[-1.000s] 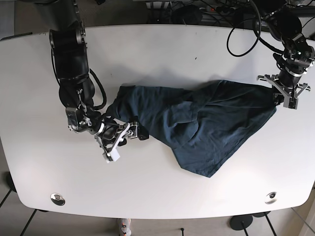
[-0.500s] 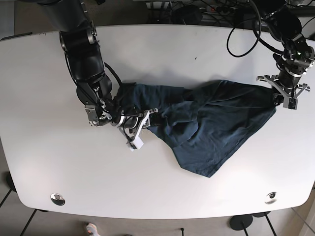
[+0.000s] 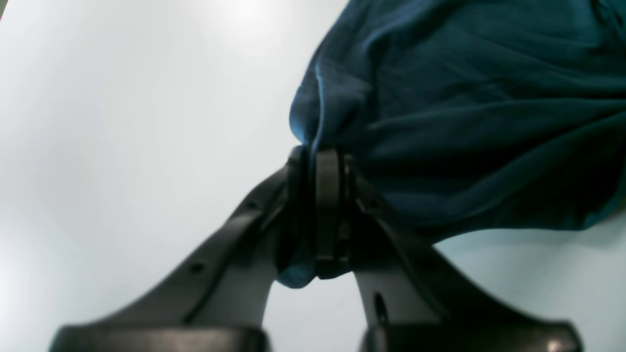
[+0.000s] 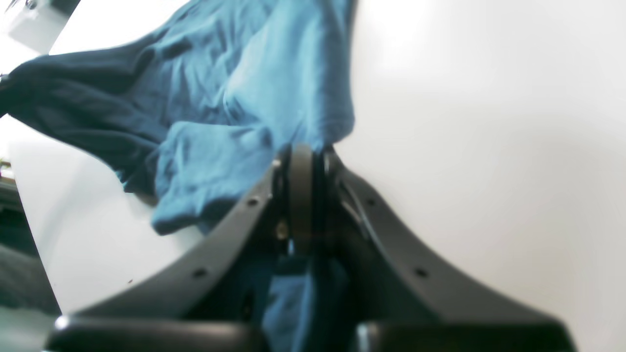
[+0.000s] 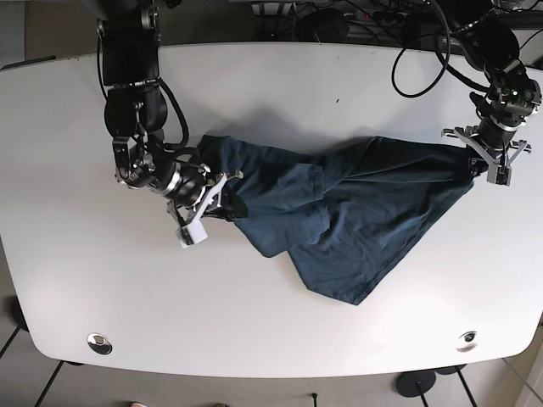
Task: Fold the T-shirt properly
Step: 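Release and regrasp the shirt edge with the right gripper, then lift the shirt with both grippers and lay it flat on the table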
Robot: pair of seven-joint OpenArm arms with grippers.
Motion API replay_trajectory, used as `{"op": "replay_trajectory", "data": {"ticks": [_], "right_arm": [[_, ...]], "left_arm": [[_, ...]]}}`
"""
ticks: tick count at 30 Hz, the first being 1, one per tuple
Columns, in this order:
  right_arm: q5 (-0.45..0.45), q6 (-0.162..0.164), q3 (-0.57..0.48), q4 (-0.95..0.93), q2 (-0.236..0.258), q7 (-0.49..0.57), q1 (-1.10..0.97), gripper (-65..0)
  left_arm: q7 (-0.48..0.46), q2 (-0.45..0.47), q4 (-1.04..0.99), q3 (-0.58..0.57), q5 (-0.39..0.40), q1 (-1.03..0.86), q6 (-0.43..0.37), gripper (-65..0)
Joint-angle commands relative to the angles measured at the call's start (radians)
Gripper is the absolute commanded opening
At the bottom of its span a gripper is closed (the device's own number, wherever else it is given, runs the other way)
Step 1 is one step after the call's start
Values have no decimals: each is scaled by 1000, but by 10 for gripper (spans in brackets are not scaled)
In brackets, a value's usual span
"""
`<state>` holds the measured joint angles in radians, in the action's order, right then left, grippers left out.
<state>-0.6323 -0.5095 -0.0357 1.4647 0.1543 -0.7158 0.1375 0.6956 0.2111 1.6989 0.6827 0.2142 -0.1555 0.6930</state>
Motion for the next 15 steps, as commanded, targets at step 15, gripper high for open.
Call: {"op": "replay_trajectory", "data": {"ticks": [15], "right_arm": [[-16,-8,188,61,87,-78,285,-631]], "left_arm": [[-4,23,123,-225,12,302,-11,-650]]}}
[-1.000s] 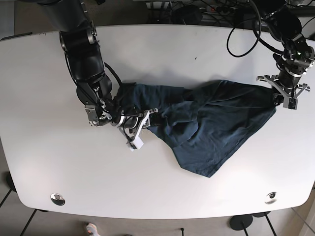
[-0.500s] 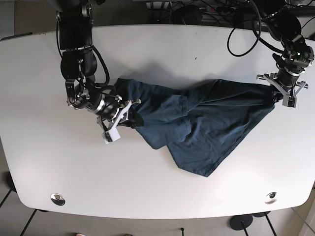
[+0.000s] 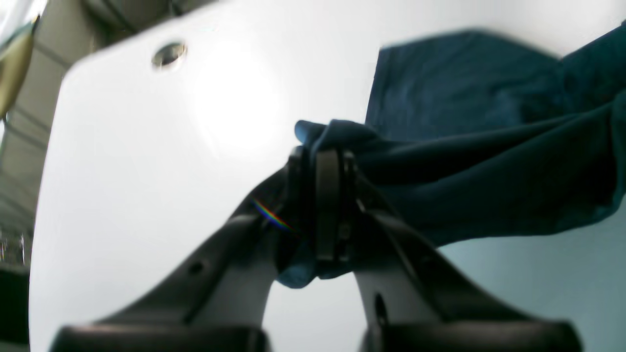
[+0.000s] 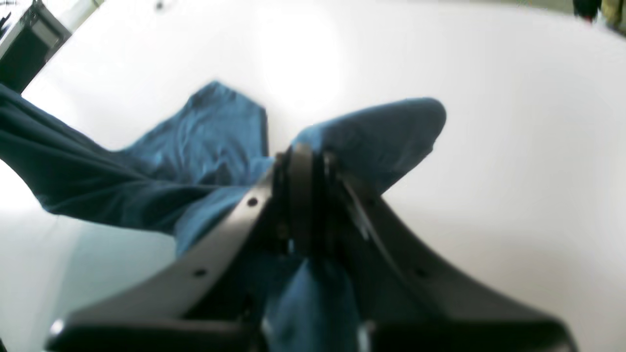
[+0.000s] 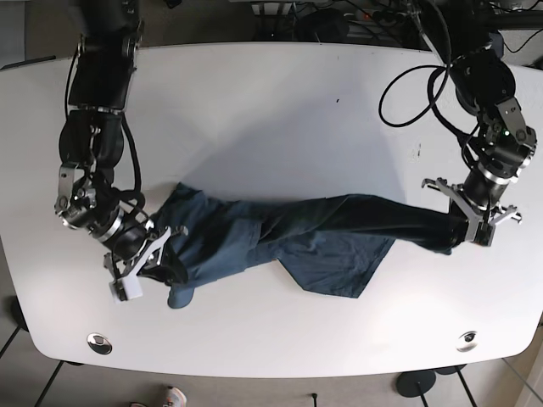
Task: Fold the T-shirt properly
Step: 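Lift the shirt with both grippers and lay it flat on the table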
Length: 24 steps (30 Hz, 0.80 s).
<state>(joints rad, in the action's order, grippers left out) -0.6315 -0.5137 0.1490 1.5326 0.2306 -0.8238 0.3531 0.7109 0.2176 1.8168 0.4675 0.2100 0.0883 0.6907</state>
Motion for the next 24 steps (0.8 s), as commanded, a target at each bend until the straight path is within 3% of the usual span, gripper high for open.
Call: {"op": "replay_trajectory", "data": {"ticks": [1,5,8,13,16,20,24], "right_arm": [[-17,-4,4,-37,11,30,123,-631],[-17,-4,1,-198,42,30,358,-631],[-17,-9,-1,-341,71,31,576,-631],[-21,-15,1,-401,117,33,716,-631],[-24,-13,5,-352,134,33,670,-631],[-27,-7,11,-231,134,37,435,-631],[-27,-13,114,-88,74,37,91,-631]], "left_arm": [[-1,18,-15,-26,16,107,-9,-650],[42,46,-151,-43,16,365,-9,-650],[42,105,-311,-72,-37,595,-9,-650],[40,161,-449,-71,-40,795,-4,-650],[40,173,-444,-69,-39,790,-4,-650],[40,173,-366,18,-39,611,-3,-650],[40,162,-262,104,-36,316,-1,-650]]}}
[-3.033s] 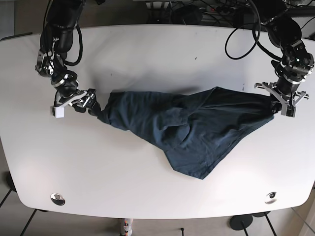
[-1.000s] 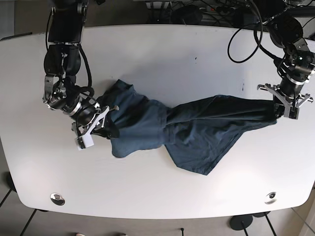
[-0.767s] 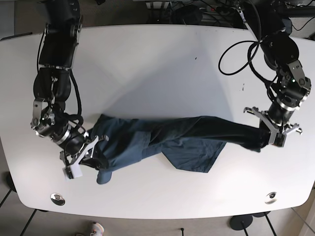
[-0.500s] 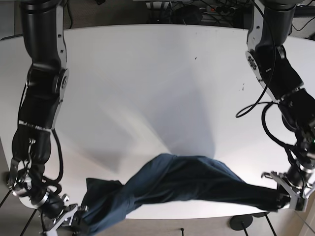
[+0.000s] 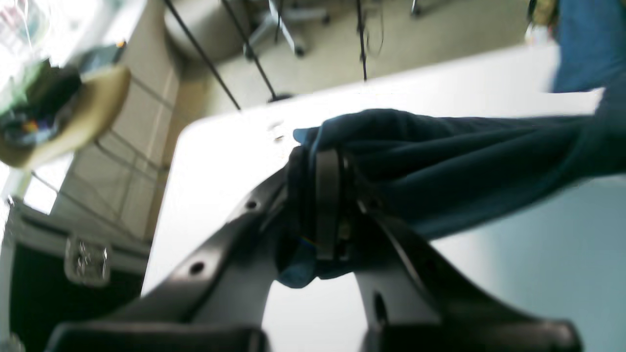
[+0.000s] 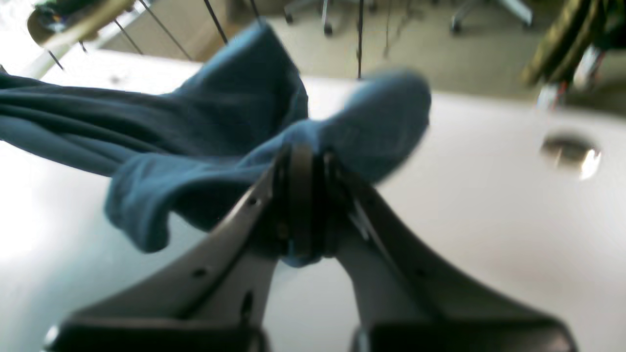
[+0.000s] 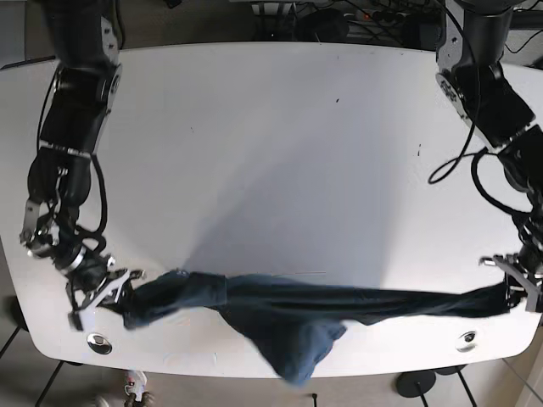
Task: Fold the T-shirt properly
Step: 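Lift the shirt with both grippers and lay it flat on the table, then regrasp the shirt edge with the right gripper beside the left gripper's edge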
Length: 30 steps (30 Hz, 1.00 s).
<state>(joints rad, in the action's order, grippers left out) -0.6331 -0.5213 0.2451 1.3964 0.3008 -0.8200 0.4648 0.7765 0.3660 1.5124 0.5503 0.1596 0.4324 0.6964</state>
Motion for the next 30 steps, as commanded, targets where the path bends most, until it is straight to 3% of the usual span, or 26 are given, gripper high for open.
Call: {"op": "replay_trajectory", "data": {"ticks": [1,7,10,20,23,26,29,30], "right_arm": [[-26,-7,40,73,-10,34,-117,-631],[-26,-7,53,192,-42,35,-449,-629],[-26,-9,112,260,-87,35,-578,-629],[-26,-9,142,280,-102,34,-753,-601],[-26,-4,164,343,-116,35,-792,-445],[-17,-6,239,426,-170,32,-805,-224],[-17,-6,251,453,-167,31,-749,-5],[-15,-3,251,444,-160,29,-710,0]], "left_arm": [[-25,-20,60,63,15,-100,-5,-650],[-27,-98,99,238,11,-350,2,-650],[-27,-114,101,294,11,-430,2,-650],[-27,-117,95,328,10,-510,2,-650],[-27,-118,95,328,7,-510,2,-650],[-27,-117,95,328,7,-510,2,-650],[-25,-117,103,328,7,-536,2,-650],[-25,-117,103,328,7,-536,2,-650]]}}
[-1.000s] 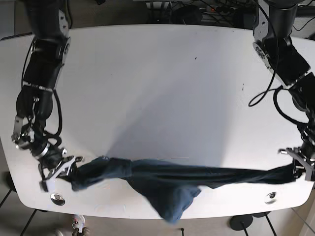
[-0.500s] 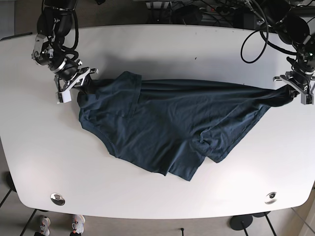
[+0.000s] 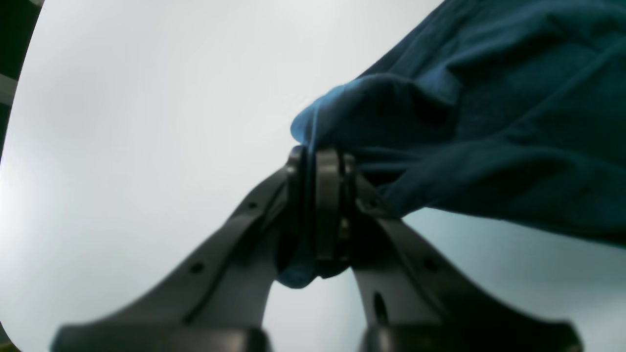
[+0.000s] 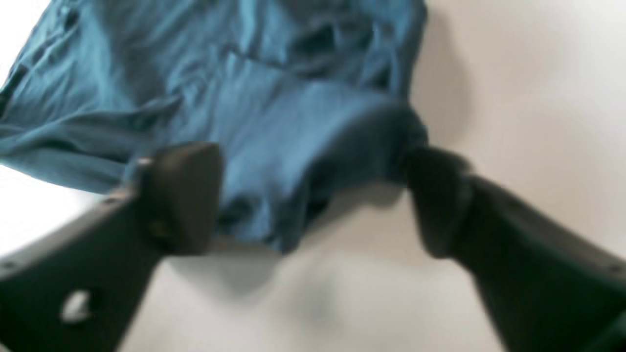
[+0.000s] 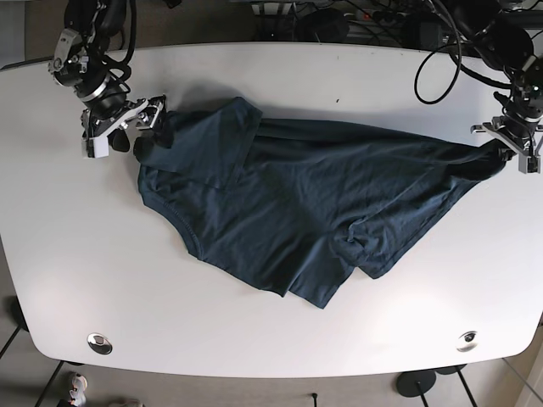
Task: Fold the T-shirt properly
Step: 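Regrasp the shirt edge with the right gripper beside the left gripper's edge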
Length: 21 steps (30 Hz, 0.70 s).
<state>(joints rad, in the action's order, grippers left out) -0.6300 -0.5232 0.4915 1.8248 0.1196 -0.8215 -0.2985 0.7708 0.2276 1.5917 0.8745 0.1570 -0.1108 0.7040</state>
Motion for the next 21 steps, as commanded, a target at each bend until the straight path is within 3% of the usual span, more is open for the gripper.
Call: {"op": "replay_trajectory", "data": {"ticks": [1,8,13,15,16,17,21], "right_arm": [[-18,2,-6,-29,35,29,121,0],[-17,5,-233,-521,187,54,556,0],[-17,-5,-498,-1005,254,279,861,0],[-18,-21,-650,-1204,263,425,981,0],[-18,-53,-718,-1296,262,492,1023,0],[-18,-62,-755,-1339,260,528,1045,0],[-17,-61,-834,-1417,222,641,1057,0]], "left_arm": [[-20,22,23,4,10,-3,-6,-650],[-20,-14,23,2,10,-13,-6,-650],[-20,-14,25,2,10,-13,-6,-650],[-20,-14,25,2,10,-13,-6,-650],[-20,-15,25,4,10,-13,-6,-650],[-20,-15,25,5,10,-14,-6,-650],[-20,-15,25,7,10,-14,-6,-650]]}}
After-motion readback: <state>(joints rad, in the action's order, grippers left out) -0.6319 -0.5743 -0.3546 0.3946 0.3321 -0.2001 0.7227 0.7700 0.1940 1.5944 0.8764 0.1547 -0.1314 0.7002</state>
